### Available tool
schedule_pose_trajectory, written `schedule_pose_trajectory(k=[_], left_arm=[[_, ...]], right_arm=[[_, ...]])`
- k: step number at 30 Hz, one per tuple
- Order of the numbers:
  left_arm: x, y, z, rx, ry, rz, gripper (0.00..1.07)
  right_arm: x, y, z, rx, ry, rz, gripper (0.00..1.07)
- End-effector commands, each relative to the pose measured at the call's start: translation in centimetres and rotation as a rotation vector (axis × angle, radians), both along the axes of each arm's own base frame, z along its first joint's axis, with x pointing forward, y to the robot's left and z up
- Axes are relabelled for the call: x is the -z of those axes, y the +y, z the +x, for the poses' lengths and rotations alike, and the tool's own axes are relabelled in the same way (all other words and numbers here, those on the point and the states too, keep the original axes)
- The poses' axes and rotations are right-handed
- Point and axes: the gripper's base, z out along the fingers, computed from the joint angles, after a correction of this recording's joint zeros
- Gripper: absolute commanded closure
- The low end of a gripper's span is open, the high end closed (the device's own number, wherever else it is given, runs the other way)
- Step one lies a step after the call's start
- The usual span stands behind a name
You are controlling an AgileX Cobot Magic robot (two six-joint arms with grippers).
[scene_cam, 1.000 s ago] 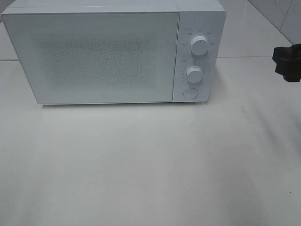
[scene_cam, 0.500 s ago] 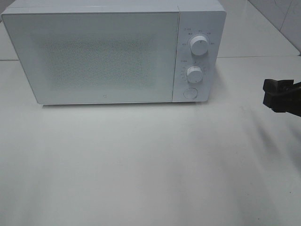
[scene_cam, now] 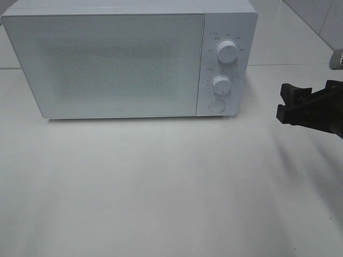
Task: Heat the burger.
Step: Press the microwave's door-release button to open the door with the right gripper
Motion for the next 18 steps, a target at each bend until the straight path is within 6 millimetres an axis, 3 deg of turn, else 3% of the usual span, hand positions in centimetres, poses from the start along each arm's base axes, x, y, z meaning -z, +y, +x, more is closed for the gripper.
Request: schedule_pose_trajectory(k=[1,6,15,18], left_arm=[[0.0,-0.1,-0.3,-0.002,-0.017,-0.010,0.09],[0.0,-0.1,-0.3,-0.002,-0.017,-0.010,0.09],[0.0,-0.1,-0.3,-0.002,-0.017,-0.010,0.09],[0.0,-0.1,-0.3,-0.002,-0.017,-0.010,0.09]], right_arm=[[-0.3,0.4,-0.2,0.015,-0.032,0.002,0.36],[-0.6,2.3,-1.0,0.010,-0.061,0.022,0.36],[-0.8,3.5,-1.7,0.010,-0.072,0.058,0.36],[0.3,4.2,-1.7,0.000,-0.041,0.055,0.36]])
